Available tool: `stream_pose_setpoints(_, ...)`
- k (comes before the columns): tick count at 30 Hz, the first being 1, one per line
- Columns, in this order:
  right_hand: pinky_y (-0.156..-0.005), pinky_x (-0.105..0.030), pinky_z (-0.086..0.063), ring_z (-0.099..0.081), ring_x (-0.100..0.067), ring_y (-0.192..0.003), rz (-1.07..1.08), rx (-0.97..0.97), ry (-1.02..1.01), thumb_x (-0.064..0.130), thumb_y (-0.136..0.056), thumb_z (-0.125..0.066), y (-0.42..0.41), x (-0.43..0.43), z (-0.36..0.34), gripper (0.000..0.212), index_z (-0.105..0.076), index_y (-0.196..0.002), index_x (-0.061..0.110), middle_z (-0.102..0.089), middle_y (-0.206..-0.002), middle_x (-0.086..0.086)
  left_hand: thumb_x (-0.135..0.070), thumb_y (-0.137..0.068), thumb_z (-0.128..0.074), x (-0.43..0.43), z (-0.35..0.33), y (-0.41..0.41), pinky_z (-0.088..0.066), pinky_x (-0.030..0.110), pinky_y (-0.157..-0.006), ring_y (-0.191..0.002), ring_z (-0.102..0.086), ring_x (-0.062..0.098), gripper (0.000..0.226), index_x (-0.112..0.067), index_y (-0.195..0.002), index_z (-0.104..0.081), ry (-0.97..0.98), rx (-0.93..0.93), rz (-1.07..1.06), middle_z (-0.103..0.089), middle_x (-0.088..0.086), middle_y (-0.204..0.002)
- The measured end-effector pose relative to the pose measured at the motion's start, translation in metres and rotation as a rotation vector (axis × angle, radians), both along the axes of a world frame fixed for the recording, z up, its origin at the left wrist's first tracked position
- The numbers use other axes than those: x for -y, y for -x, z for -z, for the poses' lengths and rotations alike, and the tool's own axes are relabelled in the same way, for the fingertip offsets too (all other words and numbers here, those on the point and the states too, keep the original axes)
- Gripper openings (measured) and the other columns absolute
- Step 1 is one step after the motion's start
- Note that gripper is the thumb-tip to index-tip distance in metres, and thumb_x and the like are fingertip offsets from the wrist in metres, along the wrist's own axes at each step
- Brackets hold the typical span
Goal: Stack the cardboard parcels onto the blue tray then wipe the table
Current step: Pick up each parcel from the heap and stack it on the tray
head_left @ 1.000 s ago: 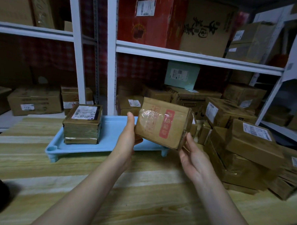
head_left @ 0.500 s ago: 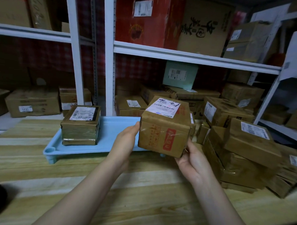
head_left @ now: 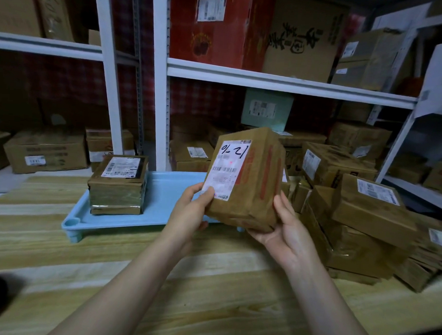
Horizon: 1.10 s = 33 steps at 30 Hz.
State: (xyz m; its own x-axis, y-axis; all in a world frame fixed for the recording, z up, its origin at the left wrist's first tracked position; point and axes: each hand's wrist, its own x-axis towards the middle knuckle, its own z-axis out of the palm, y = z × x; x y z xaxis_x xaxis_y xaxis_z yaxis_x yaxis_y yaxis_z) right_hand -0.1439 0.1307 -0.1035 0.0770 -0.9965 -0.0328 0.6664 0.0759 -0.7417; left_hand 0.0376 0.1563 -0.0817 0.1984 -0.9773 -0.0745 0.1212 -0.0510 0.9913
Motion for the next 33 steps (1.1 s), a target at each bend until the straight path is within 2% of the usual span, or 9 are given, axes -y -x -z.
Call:
stream_pose_setpoints(6, -0.093, -0.068, -0.046, -0.061, -0.032, -0.122, -0.113, -0.052, 0.133, 0.024, -0.096, -0.056, 0.002, -0.005, -0.001, 0.041, -0.057, -0.134, 0.038, -0.066, -0.131, -0.006, -0.014, -0.099, -0.048, 0.002, 0.005, 0.002, -0.058, 0.035, -0.066, -0.097, -0.067, 0.016, 0.031, -0.029, -0.125, -0.057, -0.019, -0.194, 0.052, -0.069, -0.001, -0.115)
stream_pose_setpoints(11, -0.096, -0.061, -0.049, -0.063, -0.03, -0.12, -0.055, -0.127, 0.129, 0.015, -0.094, -0.059, 0.001, -0.007, -0.001, 0.043, -0.056, -0.137, 0.022, -0.068, -0.127, -0.011, -0.003, -0.095, -0.045, 0.004, 0.007, -0.001, -0.057, 0.029, -0.061, -0.094, -0.069, 0.013, 0.044, -0.032, -0.126, -0.055, -0.037, -0.154, 0.039, -0.072, -0.004, -0.11)
stream_pose_setpoints(17, -0.094, -0.052, -0.052, -0.064, -0.025, -0.118, 0.031, -0.243, 0.102, 0.012, -0.089, -0.065, -0.002, -0.008, 0.0, 0.048, -0.058, -0.133, 0.029, -0.073, -0.118, 0.005, 0.007, -0.087, -0.041, 0.006, 0.01, -0.007, -0.052, 0.029, -0.057, -0.09, -0.067, 0.015, 0.05, -0.027, -0.123, -0.052, -0.005, -0.169, -0.05, -0.07, -0.003, -0.113)
stream_pose_setpoints(22, -0.088, -0.041, -0.048, -0.063, -0.012, -0.101, 0.131, -0.369, 0.114, 0.009, -0.093, -0.063, -0.009, -0.011, -0.002, 0.046, -0.052, -0.131, 0.033, -0.063, -0.12, 0.001, 0.012, -0.083, -0.043, 0.009, 0.011, -0.008, -0.053, 0.038, -0.073, -0.084, -0.061, 0.019, 0.046, -0.023, -0.11, -0.053, 0.089, -0.199, -0.204, -0.062, 0.002, -0.112)
stream_pose_setpoints(24, -0.077, -0.037, -0.045, -0.061, -0.015, -0.093, 0.152, -0.378, 0.106, 0.005, -0.094, -0.06, -0.01, -0.011, -0.004, 0.041, -0.051, -0.127, 0.029, -0.063, -0.108, -0.004, 0.013, -0.082, -0.046, 0.011, 0.012, -0.01, -0.054, 0.038, -0.074, -0.089, -0.063, 0.019, 0.045, -0.027, -0.101, -0.055, 0.13, -0.184, -0.246, -0.061, 0.002, -0.113)
stream_pose_setpoints(26, -0.085, -0.044, -0.047, -0.063, -0.023, -0.098, 0.1, -0.292, 0.091, 0.004, -0.098, -0.053, -0.01, -0.01, -0.007, 0.032, -0.054, -0.124, 0.023, -0.068, -0.105, -0.008, 0.013, -0.081, -0.048, 0.012, 0.015, -0.012, -0.055, 0.038, -0.074, -0.089, -0.063, 0.018, 0.046, -0.029, -0.096, -0.058, 0.166, -0.159, -0.29, -0.058, 0.003, -0.117)
stream_pose_setpoints(28, -0.093, -0.049, -0.05, -0.065, -0.026, -0.107, 0.049, -0.2, 0.073, 0.019, -0.102, -0.05, -0.01, -0.011, -0.01, 0.025, -0.057, -0.126, 0.02, -0.072, -0.111, -0.008, 0.011, -0.082, -0.052, 0.012, 0.017, -0.014, -0.054, 0.035, -0.07, -0.086, -0.064, 0.018, 0.043, -0.029, -0.097, -0.06, 0.21, -0.131, -0.335, -0.06, 0.004, -0.116)
stream_pose_setpoints(31, -0.092, -0.053, -0.053, -0.065, -0.033, -0.116, -0.02, -0.131, 0.042, 0.059, -0.091, -0.045, -0.005, -0.011, -0.011, 0.056, -0.056, -0.132, 0.023, -0.069, -0.123, -0.013, 0.013, -0.082, -0.049, 0.01, 0.017, -0.017, -0.055, 0.044, -0.088, -0.098, -0.065, 0.024, 0.046, -0.029, -0.098, -0.059, 0.239, -0.126, -0.367, -0.064, 0.006, -0.113)
stream_pose_setpoints(33, -0.1, -0.058, -0.049, -0.063, -0.037, -0.117, -0.058, -0.115, 0.014, 0.07, -0.082, -0.044, -0.003, -0.012, -0.011, 0.07, -0.055, -0.134, 0.024, -0.068, -0.125, -0.016, 0.016, -0.081, -0.047, 0.009, 0.016, -0.02, -0.053, 0.047, -0.093, -0.103, -0.063, 0.026, 0.05, -0.03, -0.096, -0.059, 0.232, -0.118, -0.369, -0.062, 0.008, -0.115)
